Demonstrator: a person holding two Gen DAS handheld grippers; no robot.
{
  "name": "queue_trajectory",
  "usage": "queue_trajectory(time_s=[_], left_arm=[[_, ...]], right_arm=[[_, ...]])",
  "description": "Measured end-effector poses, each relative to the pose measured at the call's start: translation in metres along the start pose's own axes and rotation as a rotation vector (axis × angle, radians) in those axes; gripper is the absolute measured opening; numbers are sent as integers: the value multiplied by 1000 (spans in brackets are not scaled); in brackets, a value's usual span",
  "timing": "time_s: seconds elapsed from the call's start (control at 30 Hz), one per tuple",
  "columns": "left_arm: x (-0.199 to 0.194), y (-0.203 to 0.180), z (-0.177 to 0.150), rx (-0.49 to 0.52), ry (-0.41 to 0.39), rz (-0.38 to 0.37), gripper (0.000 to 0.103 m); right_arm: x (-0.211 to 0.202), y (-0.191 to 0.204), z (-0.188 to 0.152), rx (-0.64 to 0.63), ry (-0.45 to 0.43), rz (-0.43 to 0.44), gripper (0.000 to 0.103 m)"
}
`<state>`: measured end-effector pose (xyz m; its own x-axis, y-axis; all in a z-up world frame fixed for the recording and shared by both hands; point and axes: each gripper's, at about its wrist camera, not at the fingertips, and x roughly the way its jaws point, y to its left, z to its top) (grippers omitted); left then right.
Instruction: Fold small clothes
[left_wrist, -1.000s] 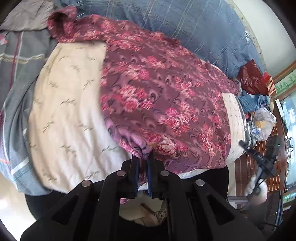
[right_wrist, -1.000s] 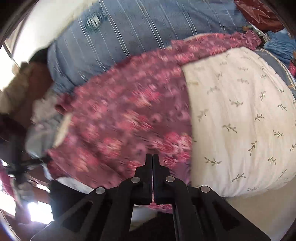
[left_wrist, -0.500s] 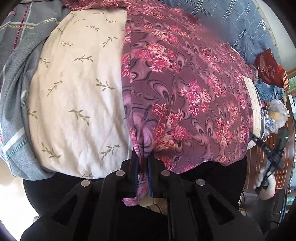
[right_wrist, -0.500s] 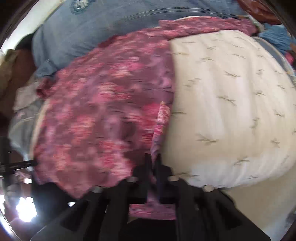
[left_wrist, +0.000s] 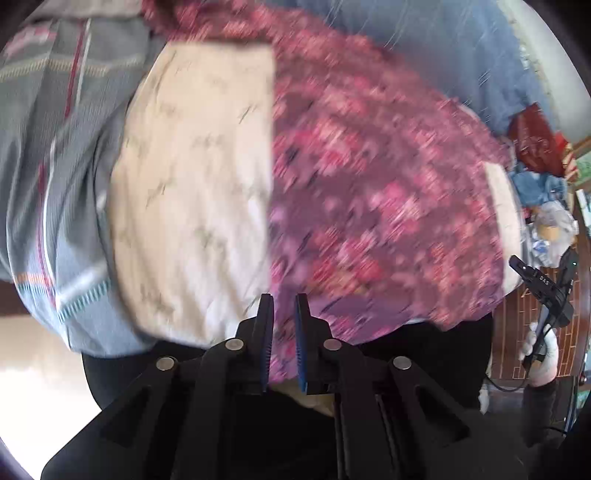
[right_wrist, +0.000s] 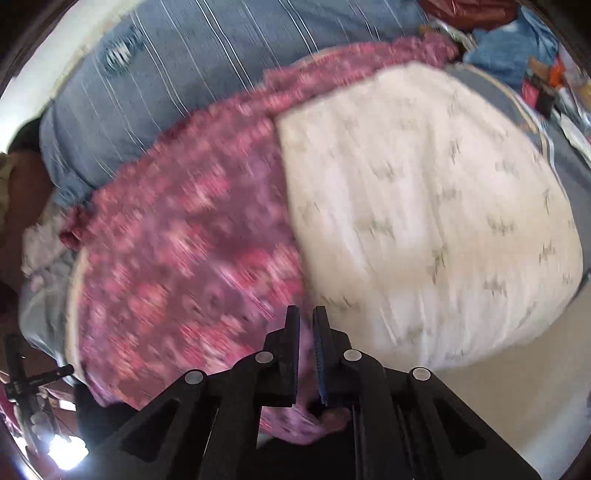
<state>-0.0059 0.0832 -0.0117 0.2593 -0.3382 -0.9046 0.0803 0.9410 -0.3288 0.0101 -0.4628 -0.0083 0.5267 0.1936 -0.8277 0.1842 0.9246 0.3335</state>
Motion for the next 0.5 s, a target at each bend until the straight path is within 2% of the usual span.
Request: queue_trajectory(time_s=[0.03,0.07,0.1,0.13,0.17,0.2,0.23,0.27,0.37,0.47,0.5], left_arm=[[-4,-7,6,18,-21,-6,11],[-7,-15,13,39,-42,-8,18],[-7,-22,18,54,-59,-8,25],[-3,-31,24,78,-79,-10,41],[4,-39,28,97,-90,-7,48],[9,-41,31,106,-90,-2,48],[22,-47,35,125,-77,5,48],[39,-52,38,146,-52,29,48],[75,-54,39,163,26,127,47],[58,-60,35,207,-10,109,48],[52,-58,32,213,-19,94,48]], right_arm=[[-7,5,6,-6,-32,30,12],[-12,14,10,-21,-60,51,14],[-15,25,15,-53,-81,72,21],[-14,36,17,-83,-85,77,26],[-12,43,16,-110,-86,72,37],[-5,51,15,-140,-78,65,44],[2,57,12,-155,-62,60,46],[19,60,9,-171,-12,46,49],[62,53,-1,-168,155,-58,49],[32,47,-1,-159,84,5,48],[20,41,-3,-155,65,9,54]])
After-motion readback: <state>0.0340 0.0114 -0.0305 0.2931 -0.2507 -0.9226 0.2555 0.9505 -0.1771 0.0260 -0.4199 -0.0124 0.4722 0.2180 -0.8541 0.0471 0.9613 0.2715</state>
